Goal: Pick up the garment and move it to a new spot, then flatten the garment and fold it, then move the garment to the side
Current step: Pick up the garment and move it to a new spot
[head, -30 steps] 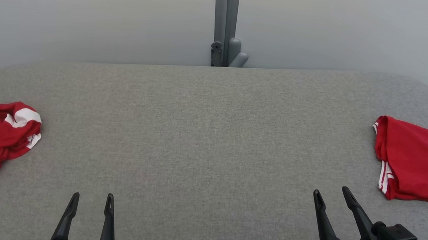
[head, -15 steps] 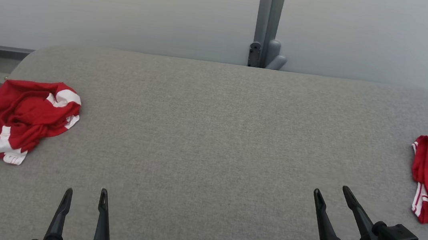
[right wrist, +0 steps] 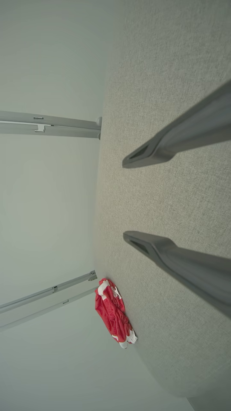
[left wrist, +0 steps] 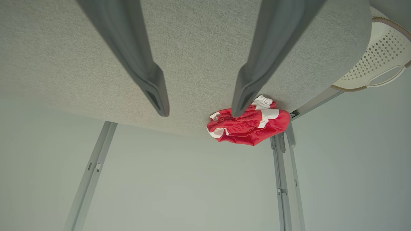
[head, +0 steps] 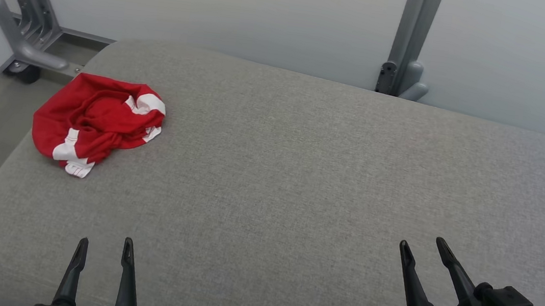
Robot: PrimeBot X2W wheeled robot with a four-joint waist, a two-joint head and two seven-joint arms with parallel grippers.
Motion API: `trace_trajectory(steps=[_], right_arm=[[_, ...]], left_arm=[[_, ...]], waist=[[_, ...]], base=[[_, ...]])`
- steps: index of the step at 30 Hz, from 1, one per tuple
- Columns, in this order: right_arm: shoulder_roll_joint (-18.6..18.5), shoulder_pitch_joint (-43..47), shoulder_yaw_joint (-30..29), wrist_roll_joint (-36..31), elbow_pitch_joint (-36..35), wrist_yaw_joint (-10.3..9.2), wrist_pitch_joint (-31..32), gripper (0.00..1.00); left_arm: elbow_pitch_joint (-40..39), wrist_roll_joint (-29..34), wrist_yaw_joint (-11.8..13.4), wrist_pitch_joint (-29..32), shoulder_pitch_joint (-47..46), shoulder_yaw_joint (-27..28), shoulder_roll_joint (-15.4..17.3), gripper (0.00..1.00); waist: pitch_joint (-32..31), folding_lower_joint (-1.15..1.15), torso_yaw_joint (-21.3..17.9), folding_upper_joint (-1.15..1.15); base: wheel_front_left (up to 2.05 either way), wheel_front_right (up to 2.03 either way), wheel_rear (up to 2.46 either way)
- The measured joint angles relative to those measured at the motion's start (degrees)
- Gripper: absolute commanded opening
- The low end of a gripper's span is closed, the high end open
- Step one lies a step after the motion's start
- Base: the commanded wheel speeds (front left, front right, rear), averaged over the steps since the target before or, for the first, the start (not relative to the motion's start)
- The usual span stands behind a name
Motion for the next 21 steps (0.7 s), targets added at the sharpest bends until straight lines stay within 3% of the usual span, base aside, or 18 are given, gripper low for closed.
trace_trajectory(steps=[10, 21], right_arm=[[-0.1, 0.4, 0.2, 0.6, -0.1, 0.00, 0.0, 1.00], [-0.6, 0.6, 0.3, 0.6, -0.3, 0.00, 0.0, 1.00]], left_arm=[[-0.2, -0.9, 0.4, 0.0, 0.0, 0.3, 0.0, 1.00], [-0.2, -2.1, 0.4, 0.0, -0.4, 1.1, 0.0, 1.00]], waist=[[0.2, 0.00, 4.2, 0.00], [0.6, 0.00, 5.7, 0.00]], base=[[0.00, 0.00, 0.00], [0.00, 0.00, 0.00]])
